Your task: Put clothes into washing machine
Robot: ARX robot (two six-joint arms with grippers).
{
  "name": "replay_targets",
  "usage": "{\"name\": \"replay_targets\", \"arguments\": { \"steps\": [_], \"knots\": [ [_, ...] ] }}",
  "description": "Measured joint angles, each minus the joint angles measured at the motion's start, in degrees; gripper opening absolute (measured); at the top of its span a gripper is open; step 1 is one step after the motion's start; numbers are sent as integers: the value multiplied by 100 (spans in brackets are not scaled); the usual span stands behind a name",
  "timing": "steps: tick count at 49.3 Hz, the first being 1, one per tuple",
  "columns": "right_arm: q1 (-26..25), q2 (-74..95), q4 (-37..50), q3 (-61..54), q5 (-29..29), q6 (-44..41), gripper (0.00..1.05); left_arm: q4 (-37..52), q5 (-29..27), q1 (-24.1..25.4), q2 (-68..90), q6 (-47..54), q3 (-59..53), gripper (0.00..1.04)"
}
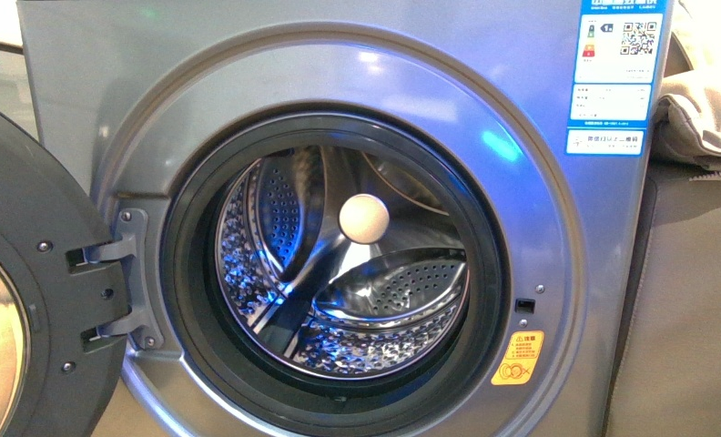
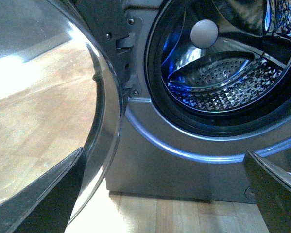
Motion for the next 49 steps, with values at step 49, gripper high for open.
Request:
{"name": "replay_targets", "arguments": {
  "steps": [49],
  "knots": [
    [-857, 6203, -2942, 3283, 2400, -2262, 97, 0, 0, 0, 0, 0, 0, 98]
  ]
}}
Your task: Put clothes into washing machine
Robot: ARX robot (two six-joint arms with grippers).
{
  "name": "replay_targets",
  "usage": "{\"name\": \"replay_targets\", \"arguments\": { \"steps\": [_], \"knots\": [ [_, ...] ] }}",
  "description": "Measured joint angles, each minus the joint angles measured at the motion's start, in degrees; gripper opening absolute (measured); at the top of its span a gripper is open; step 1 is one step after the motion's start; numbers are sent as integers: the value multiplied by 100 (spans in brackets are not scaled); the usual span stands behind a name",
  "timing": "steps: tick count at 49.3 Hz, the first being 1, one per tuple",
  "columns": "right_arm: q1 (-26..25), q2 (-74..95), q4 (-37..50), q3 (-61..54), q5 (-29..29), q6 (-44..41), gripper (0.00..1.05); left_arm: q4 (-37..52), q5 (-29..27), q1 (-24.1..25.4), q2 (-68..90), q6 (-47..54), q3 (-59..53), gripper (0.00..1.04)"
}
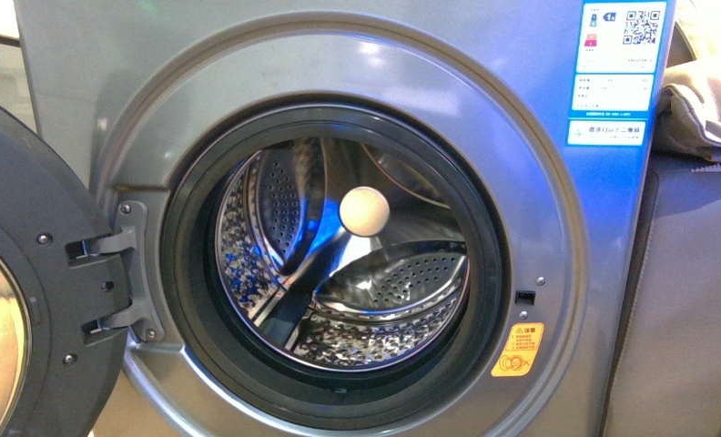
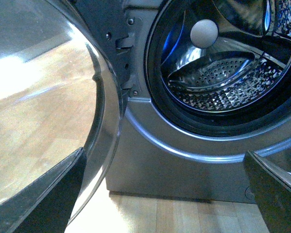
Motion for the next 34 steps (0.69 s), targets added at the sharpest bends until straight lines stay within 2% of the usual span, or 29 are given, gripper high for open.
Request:
{"name": "replay_targets", "arguments": {
  "steps": [17, 34],
  "knots": [
    [-111, 1644, 262, 514, 358, -11, 97, 0, 2, 0, 0, 0, 0, 98],
    [216, 2979, 367, 960, 636, 76, 97, 0, 2, 0, 0, 0, 0, 98]
  ]
}}
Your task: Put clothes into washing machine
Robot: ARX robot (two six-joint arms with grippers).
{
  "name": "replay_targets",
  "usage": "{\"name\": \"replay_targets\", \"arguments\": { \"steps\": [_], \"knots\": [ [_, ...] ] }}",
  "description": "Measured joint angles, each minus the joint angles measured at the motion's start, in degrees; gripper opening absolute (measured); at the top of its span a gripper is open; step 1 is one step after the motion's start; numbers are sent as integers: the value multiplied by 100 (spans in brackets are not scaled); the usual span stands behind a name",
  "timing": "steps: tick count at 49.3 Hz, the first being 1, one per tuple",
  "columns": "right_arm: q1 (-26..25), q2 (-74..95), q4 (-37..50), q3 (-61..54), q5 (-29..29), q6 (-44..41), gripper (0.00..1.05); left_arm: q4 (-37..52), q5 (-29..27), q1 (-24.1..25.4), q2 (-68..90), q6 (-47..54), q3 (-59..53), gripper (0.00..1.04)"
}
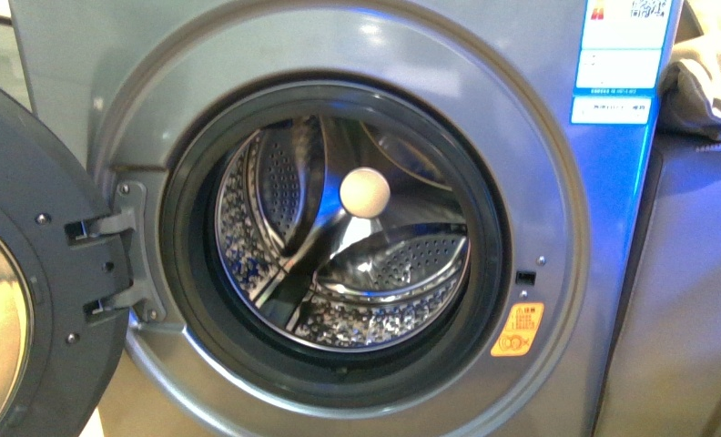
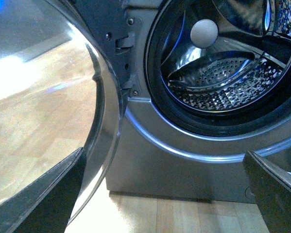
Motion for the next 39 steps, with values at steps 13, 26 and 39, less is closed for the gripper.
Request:
{"name": "replay_targets", "arguments": {
  "steps": [13, 26, 39],
  "knots": [
    [111, 369, 243, 57, -190, 61, 97, 0, 0, 0, 0, 0, 0, 98],
    [103, 1091, 380, 260, -284, 39, 97, 0, 0, 0, 0, 0, 0, 98],
    [48, 1558, 402, 645, -275, -7, 97, 0, -2, 0, 0, 0, 0, 98]
  ]
}}
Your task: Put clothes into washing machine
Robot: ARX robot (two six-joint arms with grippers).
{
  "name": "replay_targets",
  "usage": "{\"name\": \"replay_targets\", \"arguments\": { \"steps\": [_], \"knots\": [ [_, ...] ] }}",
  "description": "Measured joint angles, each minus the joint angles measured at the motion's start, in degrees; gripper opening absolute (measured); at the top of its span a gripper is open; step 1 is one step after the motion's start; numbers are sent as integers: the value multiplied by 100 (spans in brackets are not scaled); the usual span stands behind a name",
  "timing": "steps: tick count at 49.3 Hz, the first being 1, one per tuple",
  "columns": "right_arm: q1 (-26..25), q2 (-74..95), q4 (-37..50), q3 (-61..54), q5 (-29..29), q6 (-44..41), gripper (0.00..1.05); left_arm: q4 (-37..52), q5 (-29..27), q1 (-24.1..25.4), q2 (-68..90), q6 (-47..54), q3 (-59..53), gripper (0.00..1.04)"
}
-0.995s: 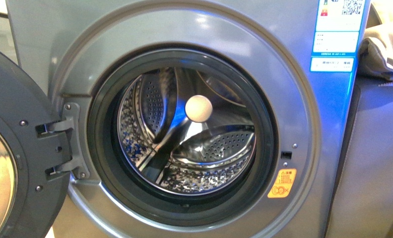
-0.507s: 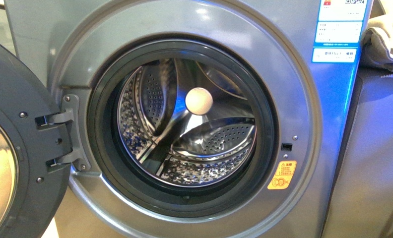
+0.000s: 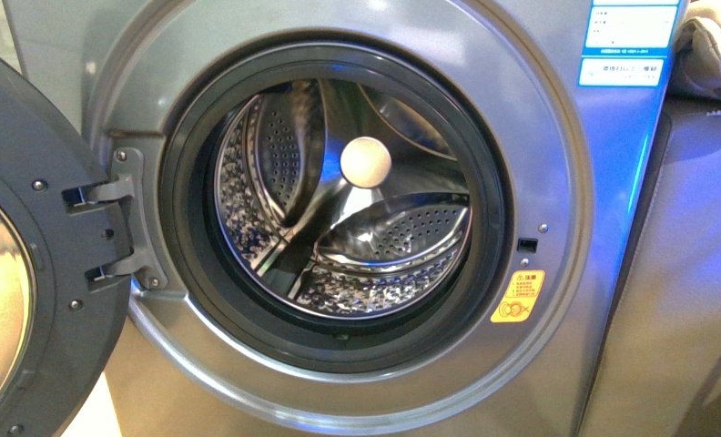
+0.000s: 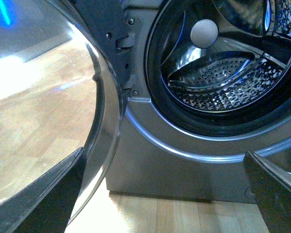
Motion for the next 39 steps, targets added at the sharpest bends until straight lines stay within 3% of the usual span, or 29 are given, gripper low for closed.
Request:
{"name": "replay_targets", "arguments": {
  "steps": [39],
  "knots": [
    [-92, 986, 376, 376, -260, -269, 97, 0, 2, 0, 0, 0, 0, 98]
  ]
}}
